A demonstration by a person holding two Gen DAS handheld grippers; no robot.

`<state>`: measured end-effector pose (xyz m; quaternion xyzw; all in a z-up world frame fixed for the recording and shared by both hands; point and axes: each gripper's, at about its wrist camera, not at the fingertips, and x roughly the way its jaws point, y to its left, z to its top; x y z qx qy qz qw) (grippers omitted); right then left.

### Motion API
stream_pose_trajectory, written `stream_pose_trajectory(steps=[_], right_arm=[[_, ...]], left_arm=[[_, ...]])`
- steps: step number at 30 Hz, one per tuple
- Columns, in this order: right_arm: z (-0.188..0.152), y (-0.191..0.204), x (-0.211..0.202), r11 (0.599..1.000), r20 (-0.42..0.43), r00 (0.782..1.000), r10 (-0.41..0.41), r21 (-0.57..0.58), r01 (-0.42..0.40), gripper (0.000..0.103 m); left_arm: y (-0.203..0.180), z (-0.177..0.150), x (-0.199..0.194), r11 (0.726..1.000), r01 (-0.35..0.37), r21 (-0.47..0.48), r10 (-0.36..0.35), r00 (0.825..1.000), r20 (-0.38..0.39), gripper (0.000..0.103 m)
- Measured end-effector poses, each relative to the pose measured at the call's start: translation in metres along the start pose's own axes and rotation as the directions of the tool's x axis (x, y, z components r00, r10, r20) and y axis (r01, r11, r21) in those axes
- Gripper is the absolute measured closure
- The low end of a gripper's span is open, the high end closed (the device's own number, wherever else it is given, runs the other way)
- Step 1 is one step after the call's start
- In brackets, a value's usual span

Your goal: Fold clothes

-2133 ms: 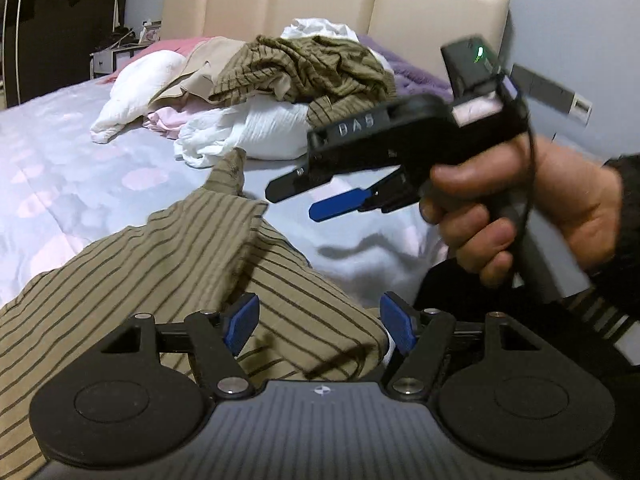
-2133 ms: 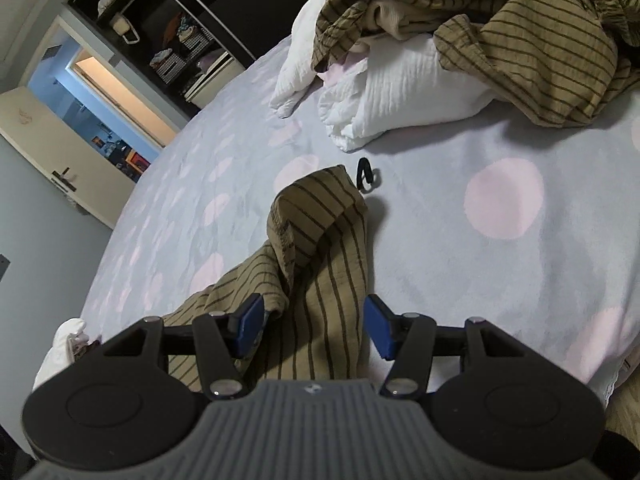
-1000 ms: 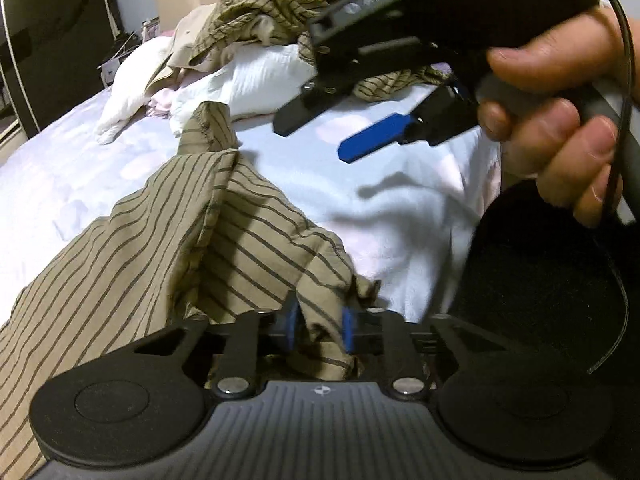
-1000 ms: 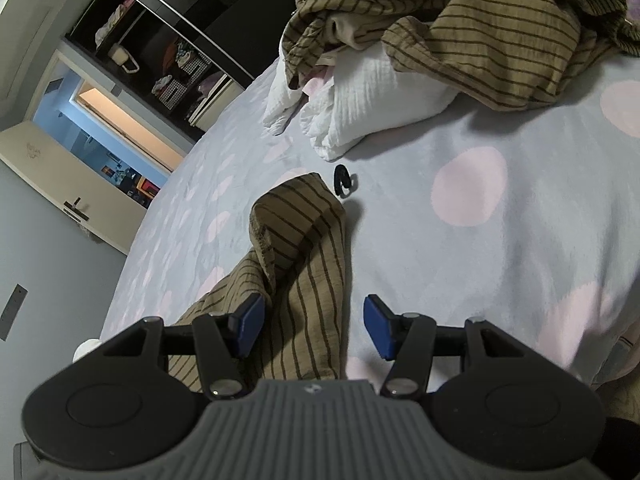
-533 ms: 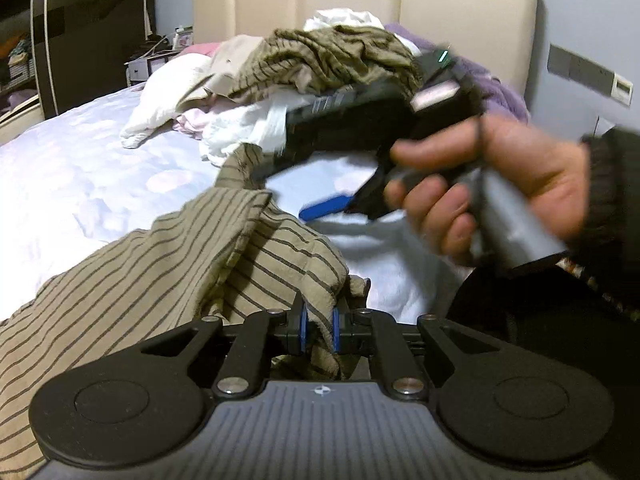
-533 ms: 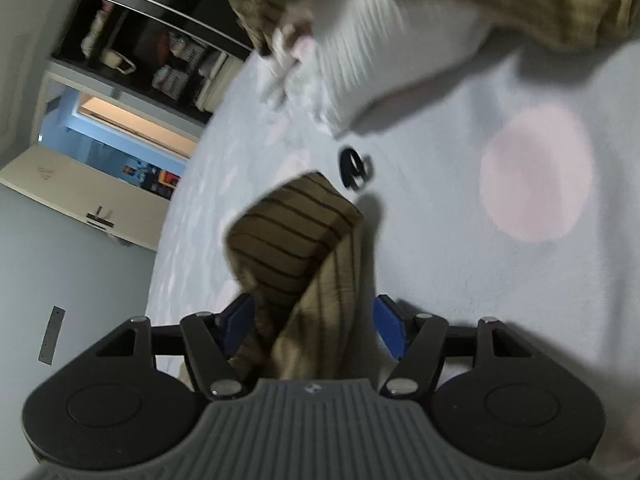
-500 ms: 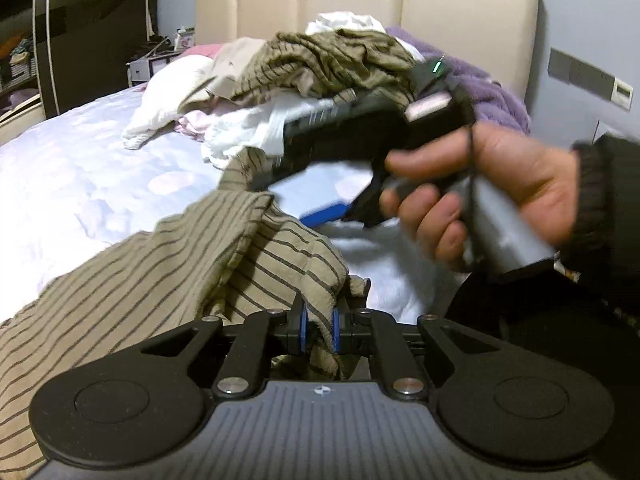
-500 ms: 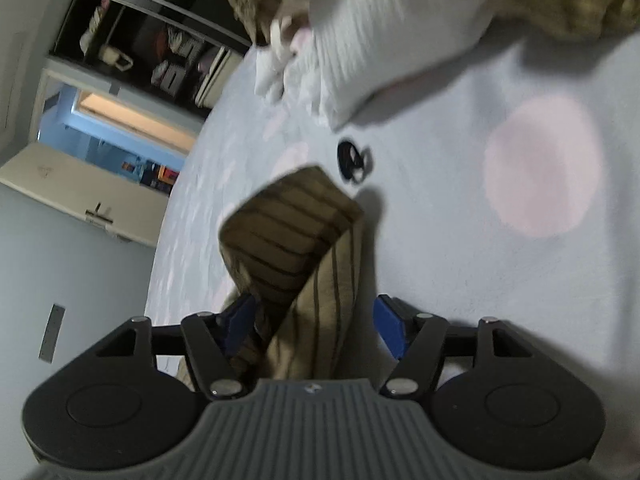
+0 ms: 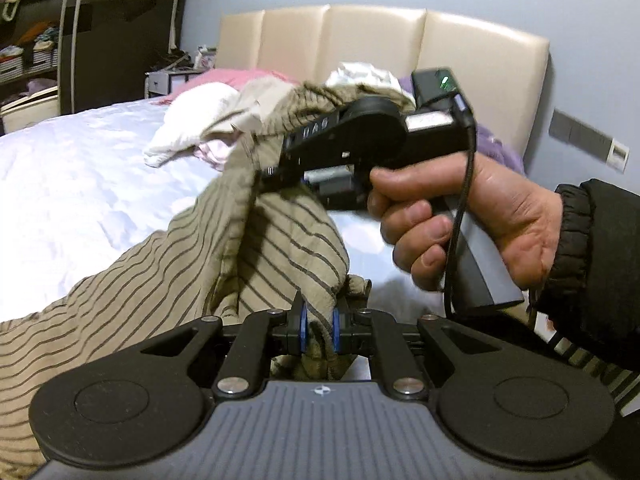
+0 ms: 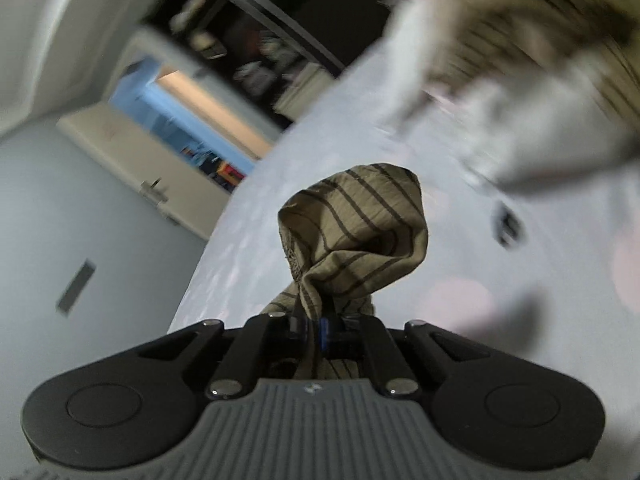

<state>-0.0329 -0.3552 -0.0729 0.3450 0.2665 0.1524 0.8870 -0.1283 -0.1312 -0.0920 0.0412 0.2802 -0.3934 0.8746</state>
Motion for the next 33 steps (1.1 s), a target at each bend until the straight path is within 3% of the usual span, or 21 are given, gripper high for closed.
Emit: stream_pose_trajectory(steps=[7,14,20,24,25,28,31,33], right_arm=[[-0.006,0.104,0.018,0.963,-0.044,0.998,0.044,-0.263,-0.054,0.096],[-0.044,0.193,0.073,0.887,-0.175,0.984,0.038,-0.448,-0.114,0.096],[-0.102,0.238,0.143,0.813,-0.353,0.933,-0.070,-0.562,-0.152,0.096],[-0.149,0.244,0.182,0.750,-0.433,0.886,-0.167,-0.639,-0.170,0.096],[-0.156,0.244,0.187,0.744,-0.442,0.880,-0.177,-0.645,-0.174,0.095],[-0.176,0.243,0.201,0.724,-0.468,0.859,-0.206,-0.663,-0.188,0.094],[-0.197,0.242,0.215,0.704,-0.493,0.838,-0.236,-0.681,-0.202,0.093],[-0.200,0.243,0.223,0.727,-0.499,0.837,-0.224,-0.658,-0.198,0.092]], left_arm=[[0.041,-0.015,-0.070,0.985,-0.016,-0.171,0.034,0.994,0.106,0.093],[0.087,-0.050,-0.130,0.935,-0.070,-0.349,0.133,0.978,0.160,0.093],[0.128,-0.083,-0.157,0.840,-0.098,-0.533,0.177,0.979,0.100,0.093],[0.152,-0.103,-0.160,0.747,-0.150,-0.648,0.214,0.977,0.021,0.093],[0.158,-0.107,-0.162,0.717,-0.159,-0.678,0.223,0.975,0.007,0.091],[0.172,-0.117,-0.166,0.665,-0.217,-0.715,0.231,0.970,-0.080,0.081],[0.176,-0.126,-0.174,0.637,-0.241,-0.732,0.249,0.963,-0.101,0.081],[0.177,-0.126,-0.180,0.633,-0.231,-0.739,0.260,0.962,-0.079,0.076]])
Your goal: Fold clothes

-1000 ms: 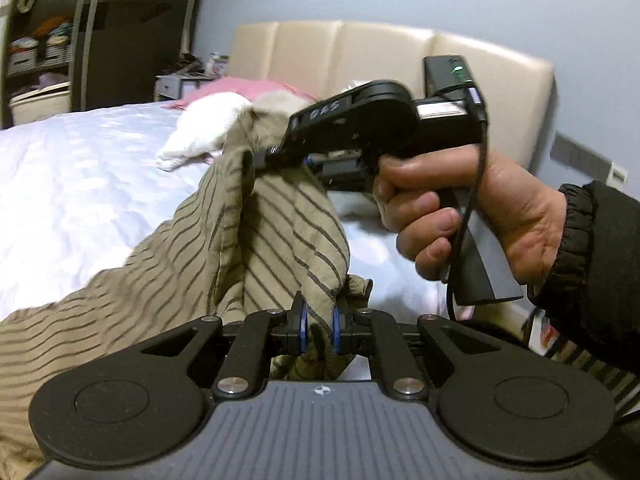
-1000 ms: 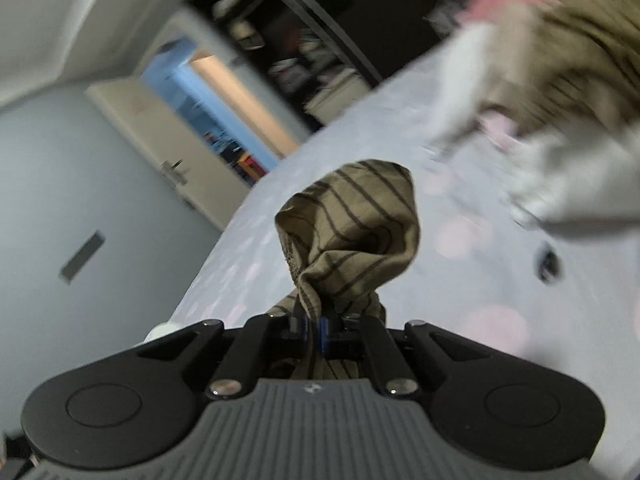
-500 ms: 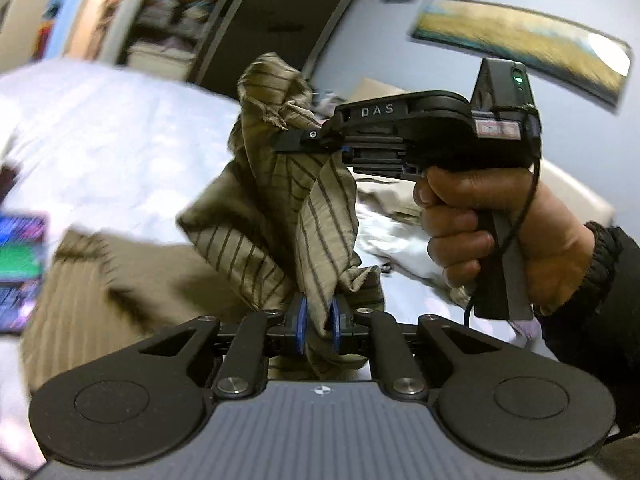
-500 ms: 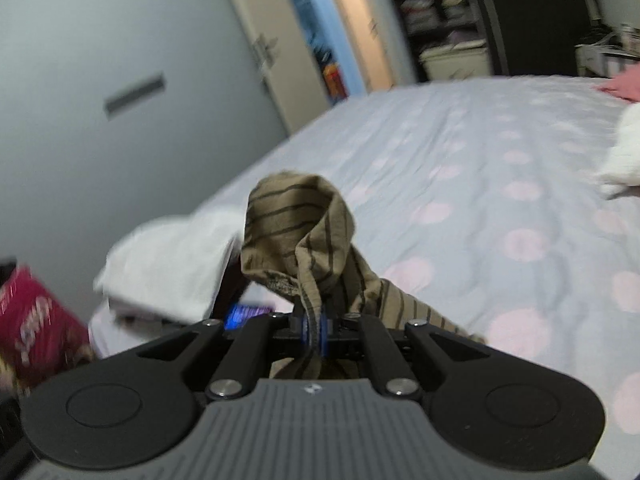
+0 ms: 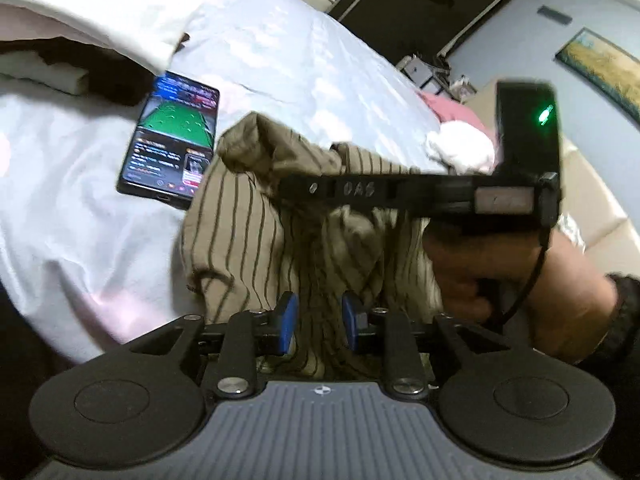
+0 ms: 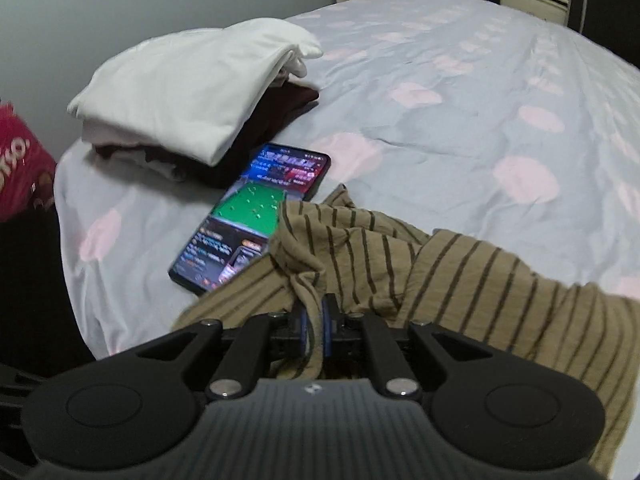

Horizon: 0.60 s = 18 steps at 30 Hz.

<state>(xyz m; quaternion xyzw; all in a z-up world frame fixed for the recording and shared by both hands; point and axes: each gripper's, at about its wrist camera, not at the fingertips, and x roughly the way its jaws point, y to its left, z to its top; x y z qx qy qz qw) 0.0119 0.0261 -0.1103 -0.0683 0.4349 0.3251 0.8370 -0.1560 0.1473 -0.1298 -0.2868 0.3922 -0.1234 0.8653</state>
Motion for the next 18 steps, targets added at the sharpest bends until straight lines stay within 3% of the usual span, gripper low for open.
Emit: stream_pose_trajectory(steps=[3,5,6,7,9,12,18], right_arm=[[0.008,-0.002,-0.001,0.998,0.044,0.999,0.019,0.059,-0.021,0.092],[0.012,-0.002,-0.005,0.996,0.060,0.998,0.035,0.074,-0.039,0.087],[0.013,-0.003,-0.012,0.996,0.063,0.997,0.051,0.074,-0.055,0.081],[0.013,-0.004,-0.019,0.995,0.066,0.996,0.066,0.073,-0.071,0.065],[0.008,-0.011,-0.043,0.993,0.109,0.991,0.077,0.086,-0.087,0.056],[-0.007,-0.027,-0.076,0.989,0.166,0.985,0.055,0.129,-0.077,0.054],[-0.043,-0.064,-0.116,0.967,0.210,0.977,-0.047,0.253,-0.008,0.052]], left_arm=[[-0.004,0.003,-0.006,1.000,0.013,0.010,-0.014,0.999,0.041,0.060],[-0.010,0.003,-0.004,0.999,0.033,0.025,-0.034,0.999,0.038,0.060],[-0.014,0.002,-0.003,0.998,0.044,0.035,-0.045,0.998,0.031,0.060],[-0.017,0.001,-0.002,0.997,0.055,0.046,-0.056,0.998,0.025,0.059],[-0.024,-0.002,-0.001,0.995,0.068,0.071,-0.070,0.997,0.018,0.055],[-0.032,-0.006,0.004,0.992,0.079,0.095,-0.081,0.997,0.008,0.053],[-0.058,-0.011,-0.004,0.967,0.087,0.240,-0.104,0.993,0.058,0.053]])
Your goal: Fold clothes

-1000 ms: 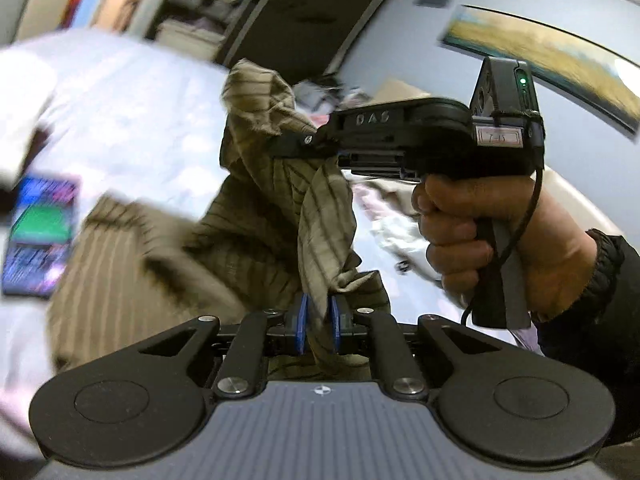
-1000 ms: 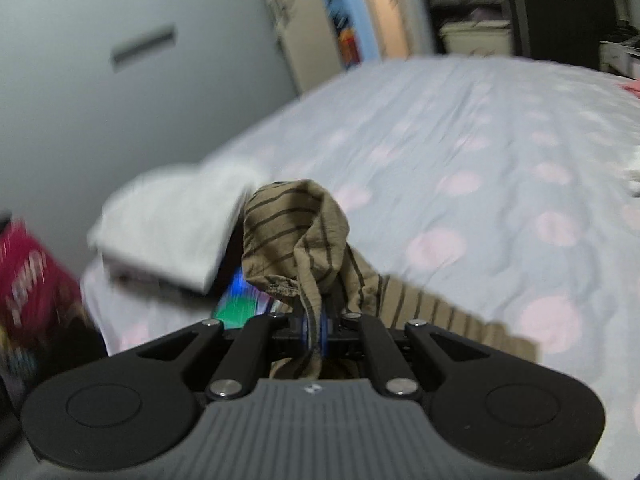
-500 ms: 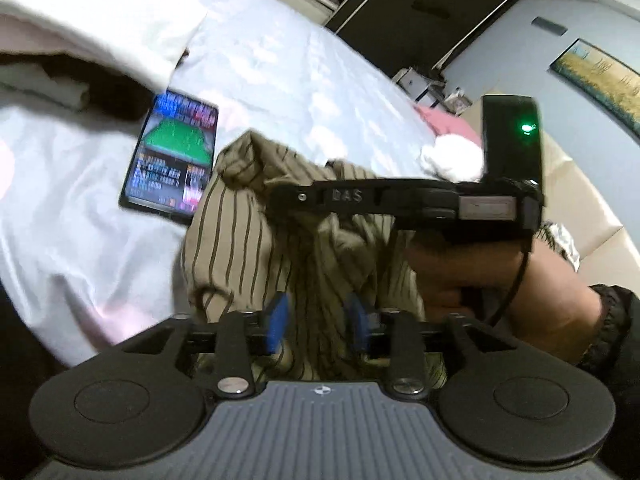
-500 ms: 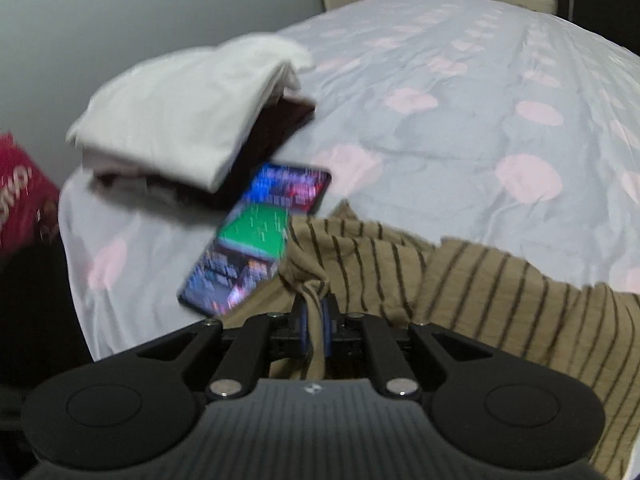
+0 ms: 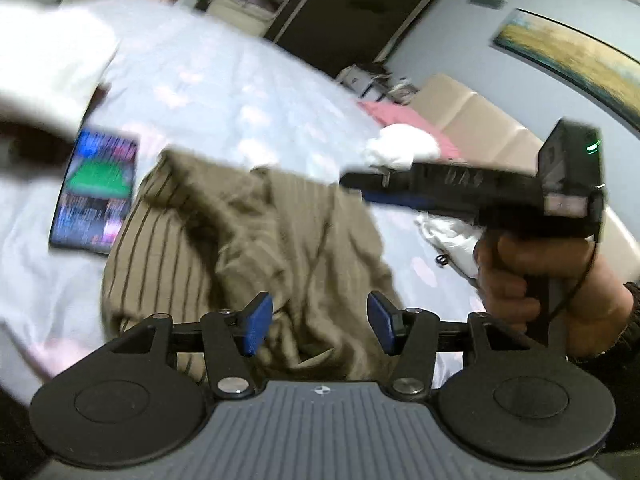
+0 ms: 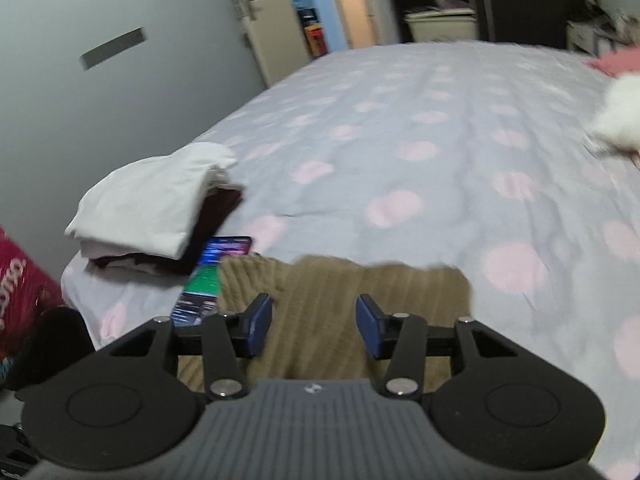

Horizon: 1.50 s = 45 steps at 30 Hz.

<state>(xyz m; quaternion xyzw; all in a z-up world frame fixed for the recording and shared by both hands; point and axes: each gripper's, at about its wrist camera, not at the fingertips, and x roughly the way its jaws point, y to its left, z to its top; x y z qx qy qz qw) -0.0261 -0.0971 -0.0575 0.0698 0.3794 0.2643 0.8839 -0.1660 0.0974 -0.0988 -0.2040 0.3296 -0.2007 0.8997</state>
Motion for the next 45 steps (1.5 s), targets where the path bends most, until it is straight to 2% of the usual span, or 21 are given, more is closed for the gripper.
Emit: stream_pose_trajectory(steps=[2,4,6,9,11,12,15,18,20,22,25,28,33,39,45], right_arm=[[-0.004,-0.011,-0.010,0.999,0.015,1.000,-0.026,0.026,0.026,0.052],[-0.005,-0.005,-0.003,0.999,0.011,0.999,-0.036,0.010,0.036,0.052],[0.000,0.006,0.008,0.998,-0.001,0.999,-0.046,-0.043,0.046,0.052],[0.011,0.027,0.026,0.988,-0.024,0.998,-0.065,-0.143,0.060,0.053],[0.017,0.038,0.043,0.974,-0.061,0.993,-0.100,-0.209,0.085,0.061],[0.019,0.043,0.052,0.965,-0.082,0.989,-0.123,-0.243,0.100,0.071],[0.021,0.053,0.079,0.940,-0.149,0.970,-0.193,-0.312,0.139,0.074],[0.021,0.054,0.084,0.938,-0.152,0.968,-0.200,-0.317,0.143,0.101],[0.022,0.053,0.083,0.940,-0.145,0.970,-0.194,-0.310,0.141,0.102],[0.023,0.052,0.082,0.943,-0.138,0.972,-0.188,-0.303,0.139,0.103],[0.037,0.051,0.069,0.973,-0.101,0.990,-0.101,-0.216,0.077,0.103],[0.054,0.054,0.058,0.991,-0.062,0.998,-0.009,-0.136,0.001,0.103],[0.072,0.065,0.058,0.989,-0.029,0.990,0.141,-0.033,-0.142,0.103],[0.066,0.078,0.092,0.983,-0.051,0.982,0.181,-0.001,-0.181,0.102],[0.054,0.073,0.124,0.977,-0.093,0.973,0.213,0.043,-0.210,0.097]], left_arm=[[-0.008,-0.001,0.007,0.999,0.004,0.048,-0.003,1.000,-0.028,0.053],[-0.013,-0.003,0.018,0.997,0.006,0.076,0.000,0.997,-0.072,0.059],[-0.011,-0.005,0.030,0.998,0.000,0.070,0.008,0.993,-0.118,0.066],[-0.008,-0.009,0.038,0.998,-0.013,0.057,0.022,0.988,-0.152,0.071],[-0.006,-0.010,0.041,0.999,-0.016,0.048,0.024,0.986,-0.167,0.076],[-0.005,-0.010,0.040,0.999,-0.013,0.043,0.020,0.985,-0.170,0.078],[-0.004,-0.011,0.038,0.999,-0.013,0.034,0.019,0.986,-0.168,0.078],[-0.004,-0.012,0.036,1.000,-0.009,0.025,0.013,0.985,-0.174,0.078],[-0.003,-0.013,0.036,1.000,-0.003,0.021,0.007,0.984,-0.176,0.079],[-0.003,-0.013,0.035,1.000,0.000,0.021,0.004,0.985,-0.174,0.099],[0.003,-0.010,0.028,1.000,0.004,-0.003,-0.004,0.990,-0.138,0.101],[0.012,-0.006,0.012,0.999,-0.017,-0.041,0.012,0.995,-0.097,0.101],[0.040,-0.002,-0.006,0.985,-0.104,-0.138,0.092,0.992,-0.090,0.101],[0.074,0.003,-0.028,0.946,-0.205,-0.252,0.188,0.978,-0.092,0.094],[0.077,0.015,-0.030,0.947,-0.236,-0.216,0.221,0.971,-0.093,0.093]])
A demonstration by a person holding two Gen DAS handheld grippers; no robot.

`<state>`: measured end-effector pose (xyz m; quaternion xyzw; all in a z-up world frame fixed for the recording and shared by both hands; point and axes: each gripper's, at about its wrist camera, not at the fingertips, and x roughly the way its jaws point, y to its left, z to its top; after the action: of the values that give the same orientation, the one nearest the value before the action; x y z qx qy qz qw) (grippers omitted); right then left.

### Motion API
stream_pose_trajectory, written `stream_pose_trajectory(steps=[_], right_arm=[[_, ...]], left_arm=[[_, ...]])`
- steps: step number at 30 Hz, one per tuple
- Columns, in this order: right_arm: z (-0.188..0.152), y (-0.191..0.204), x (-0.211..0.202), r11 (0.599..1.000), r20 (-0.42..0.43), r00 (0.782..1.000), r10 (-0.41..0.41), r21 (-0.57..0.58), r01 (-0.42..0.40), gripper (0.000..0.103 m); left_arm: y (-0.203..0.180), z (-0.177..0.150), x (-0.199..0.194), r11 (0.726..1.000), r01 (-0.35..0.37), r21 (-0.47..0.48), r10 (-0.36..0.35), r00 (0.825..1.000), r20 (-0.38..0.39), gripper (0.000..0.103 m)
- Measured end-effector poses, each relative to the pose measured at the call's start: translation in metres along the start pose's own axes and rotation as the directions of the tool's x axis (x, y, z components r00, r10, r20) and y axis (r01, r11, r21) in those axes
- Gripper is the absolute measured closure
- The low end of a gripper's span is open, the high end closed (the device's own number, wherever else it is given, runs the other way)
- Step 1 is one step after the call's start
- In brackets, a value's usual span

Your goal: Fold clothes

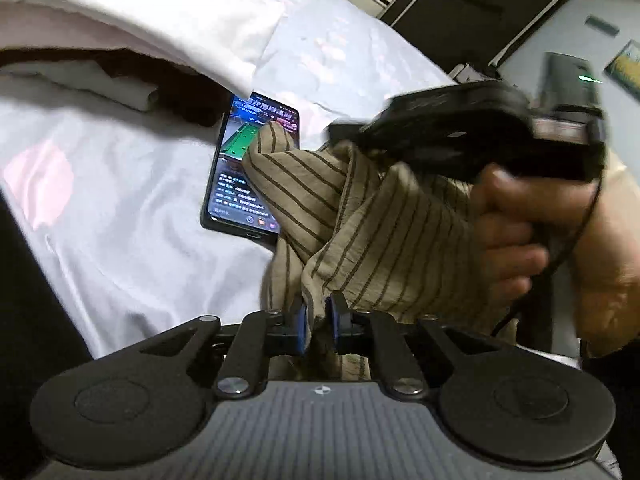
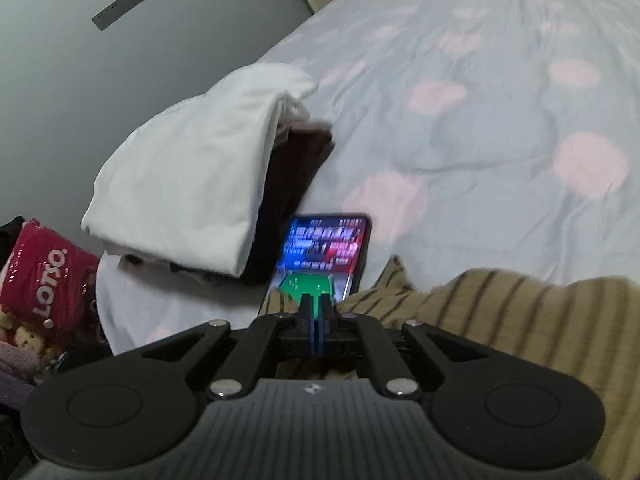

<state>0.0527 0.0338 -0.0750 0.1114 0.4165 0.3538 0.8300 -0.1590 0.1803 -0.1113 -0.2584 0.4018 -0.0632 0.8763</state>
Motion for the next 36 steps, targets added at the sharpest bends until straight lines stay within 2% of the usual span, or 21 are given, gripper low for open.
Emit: stream_pose_trajectory(steps=[1,2,3,4,5,7,10,13,17,21,27,33,36], right_arm=[[-0.001,-0.002,0.005,1.000,-0.007,1.000,0.005,0.007,-0.005,0.091],[-0.003,-0.004,0.011,1.000,-0.014,1.000,0.011,0.014,-0.011,0.080],[-0.004,-0.008,0.005,1.000,-0.005,1.000,0.015,0.023,-0.015,0.056],[-0.004,-0.013,-0.014,0.999,0.027,0.999,0.017,0.033,-0.018,0.049],[-0.004,-0.019,-0.034,0.999,0.059,0.998,0.019,0.044,-0.021,0.049],[-0.006,-0.032,-0.073,0.997,0.117,0.993,0.012,0.069,-0.021,0.040],[-0.024,-0.060,-0.117,0.991,0.158,0.986,-0.054,0.130,0.034,0.027],[-0.051,-0.086,-0.140,0.975,0.135,0.983,-0.124,0.203,0.096,0.026],[-0.080,-0.108,-0.142,0.949,0.102,0.989,-0.108,0.308,0.072,0.025],[-0.107,-0.127,-0.144,0.914,0.074,0.994,-0.085,0.403,0.048,0.025],[-0.112,-0.134,-0.134,0.902,0.067,0.998,-0.023,0.431,-0.008,0.024],[-0.117,-0.143,-0.117,0.891,0.042,0.999,0.026,0.453,-0.042,0.022],[-0.120,-0.152,-0.108,0.872,0.043,0.997,0.070,0.483,-0.083,0.021]], left_arm=[[0.000,0.002,0.000,1.000,-0.005,0.007,0.005,1.000,0.001,0.090],[0.000,0.004,-0.001,1.000,-0.010,0.014,0.010,1.000,0.002,0.087],[-0.001,0.006,-0.001,1.000,-0.015,0.021,0.015,1.000,0.004,0.079],[-0.001,0.008,-0.001,0.999,-0.020,0.028,0.020,1.000,0.005,0.073],[-0.001,0.010,-0.001,0.999,-0.025,0.035,0.025,1.000,0.006,0.071],[-0.001,0.014,-0.002,0.998,-0.035,0.049,0.035,0.999,0.009,0.059],[-0.002,0.021,-0.003,0.996,-0.050,0.070,0.050,0.999,0.013,0.047],[-0.003,0.029,0.010,0.996,-0.010,0.093,0.015,0.999,-0.051,0.044],[-0.003,0.029,0.029,0.997,0.027,0.077,-0.016,0.990,-0.140,0.044],[0.002,0.031,0.047,0.997,0.074,0.038,-0.065,0.978,-0.198,0.044],[0.009,0.035,0.053,0.997,0.061,0.042,-0.050,0.971,-0.233,0.044],[0.016,0.038,0.058,0.998,0.045,0.047,-0.031,0.964,-0.263,0.038],[0.021,0.038,0.063,0.997,0.072,0.036,-0.058,0.953,-0.297,0.038]])
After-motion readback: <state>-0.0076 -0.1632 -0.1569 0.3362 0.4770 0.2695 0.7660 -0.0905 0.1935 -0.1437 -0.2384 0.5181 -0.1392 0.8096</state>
